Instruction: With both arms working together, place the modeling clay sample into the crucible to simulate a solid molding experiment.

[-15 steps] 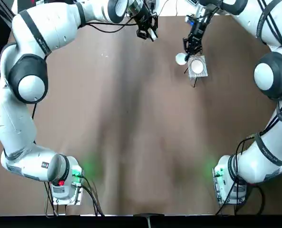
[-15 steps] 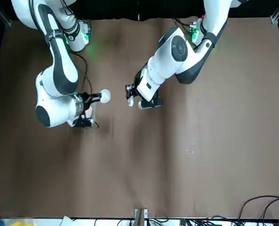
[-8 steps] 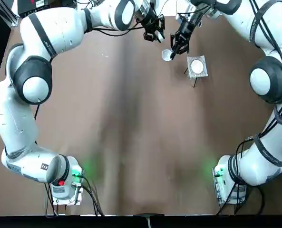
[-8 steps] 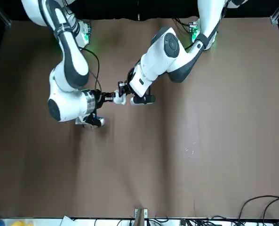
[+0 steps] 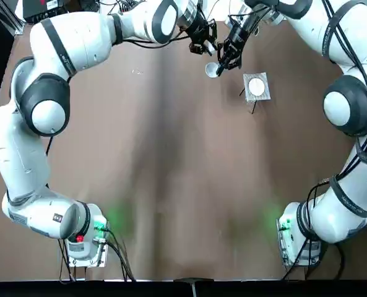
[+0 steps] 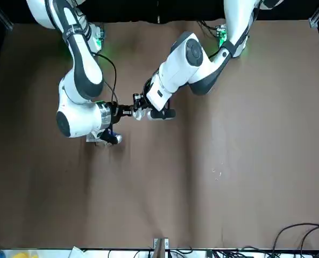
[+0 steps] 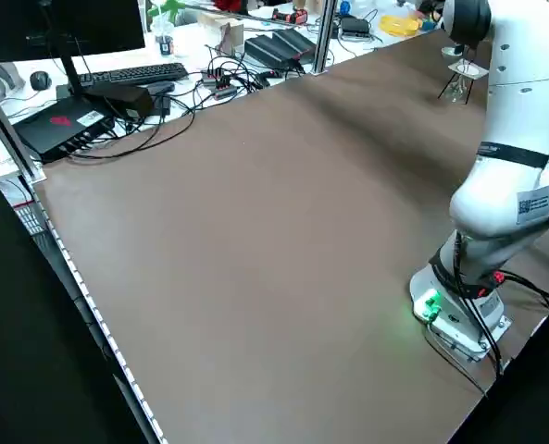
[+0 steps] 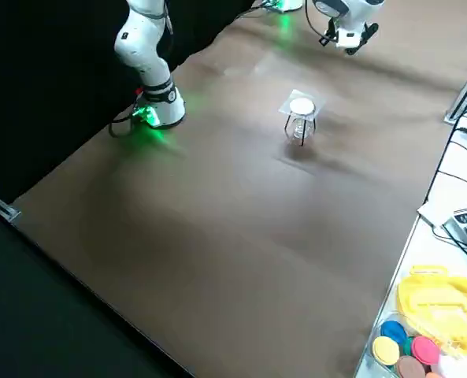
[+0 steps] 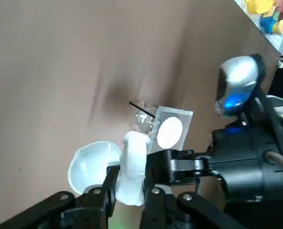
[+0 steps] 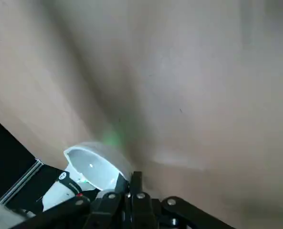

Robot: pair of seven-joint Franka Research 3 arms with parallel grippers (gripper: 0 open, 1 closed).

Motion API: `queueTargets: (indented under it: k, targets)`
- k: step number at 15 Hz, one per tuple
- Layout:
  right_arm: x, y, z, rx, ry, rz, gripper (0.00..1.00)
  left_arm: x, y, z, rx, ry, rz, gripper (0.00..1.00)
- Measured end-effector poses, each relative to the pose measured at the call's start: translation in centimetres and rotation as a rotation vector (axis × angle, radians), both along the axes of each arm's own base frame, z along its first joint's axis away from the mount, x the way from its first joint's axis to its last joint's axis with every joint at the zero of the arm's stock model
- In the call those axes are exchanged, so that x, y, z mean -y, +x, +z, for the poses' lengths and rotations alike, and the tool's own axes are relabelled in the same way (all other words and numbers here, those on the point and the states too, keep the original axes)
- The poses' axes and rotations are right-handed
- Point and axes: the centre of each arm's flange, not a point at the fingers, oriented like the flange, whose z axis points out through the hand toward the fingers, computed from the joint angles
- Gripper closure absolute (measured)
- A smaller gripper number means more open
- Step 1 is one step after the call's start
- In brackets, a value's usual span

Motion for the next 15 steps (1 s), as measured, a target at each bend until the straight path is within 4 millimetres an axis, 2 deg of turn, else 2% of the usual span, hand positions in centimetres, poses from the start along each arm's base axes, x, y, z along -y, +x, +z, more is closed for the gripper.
queueTargets:
  k: [7, 15]
  targets:
    - [1.6, 0.6, 0.8, -0.017, 0.053, 0.018, 0.94, 0.0, 0.2, -0.8, -0.007, 0.006, 0.0, 0.72]
    - [0.8, 0.7, 1.9, -0.015, 0.097, 0.009, 0.94, 0.7, -0.4, -1.8, -0.021, 0.013, -0.015, 0.71]
